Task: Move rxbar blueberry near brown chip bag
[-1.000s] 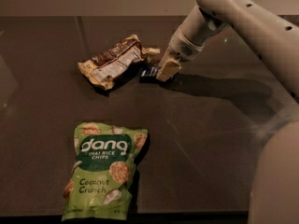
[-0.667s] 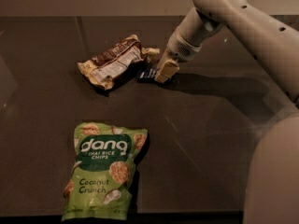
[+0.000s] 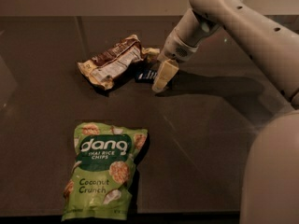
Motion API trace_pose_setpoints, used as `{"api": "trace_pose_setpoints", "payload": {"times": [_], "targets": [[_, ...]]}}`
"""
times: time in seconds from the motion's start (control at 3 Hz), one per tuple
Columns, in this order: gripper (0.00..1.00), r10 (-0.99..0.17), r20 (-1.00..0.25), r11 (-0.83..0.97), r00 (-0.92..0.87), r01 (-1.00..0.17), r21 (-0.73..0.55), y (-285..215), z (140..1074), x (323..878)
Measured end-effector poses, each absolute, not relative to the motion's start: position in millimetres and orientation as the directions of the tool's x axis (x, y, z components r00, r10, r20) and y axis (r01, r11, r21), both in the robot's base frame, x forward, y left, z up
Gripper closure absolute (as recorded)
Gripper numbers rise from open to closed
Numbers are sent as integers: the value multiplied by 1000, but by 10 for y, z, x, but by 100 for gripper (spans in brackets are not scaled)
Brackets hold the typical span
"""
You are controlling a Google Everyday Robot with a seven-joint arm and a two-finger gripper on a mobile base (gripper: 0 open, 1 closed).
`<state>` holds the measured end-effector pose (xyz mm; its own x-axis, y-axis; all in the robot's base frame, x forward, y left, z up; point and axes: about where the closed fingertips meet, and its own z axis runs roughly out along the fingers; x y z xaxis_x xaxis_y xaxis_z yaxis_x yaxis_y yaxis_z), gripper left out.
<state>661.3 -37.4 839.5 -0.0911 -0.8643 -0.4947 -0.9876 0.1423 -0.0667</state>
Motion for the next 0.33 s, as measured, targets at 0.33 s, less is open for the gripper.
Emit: {"api": "trace_pose_setpoints", "payload": {"times": [0.33], "targets": [[0,-864,-495,142,-91,-988,-67,-373,8395,6613]]}}
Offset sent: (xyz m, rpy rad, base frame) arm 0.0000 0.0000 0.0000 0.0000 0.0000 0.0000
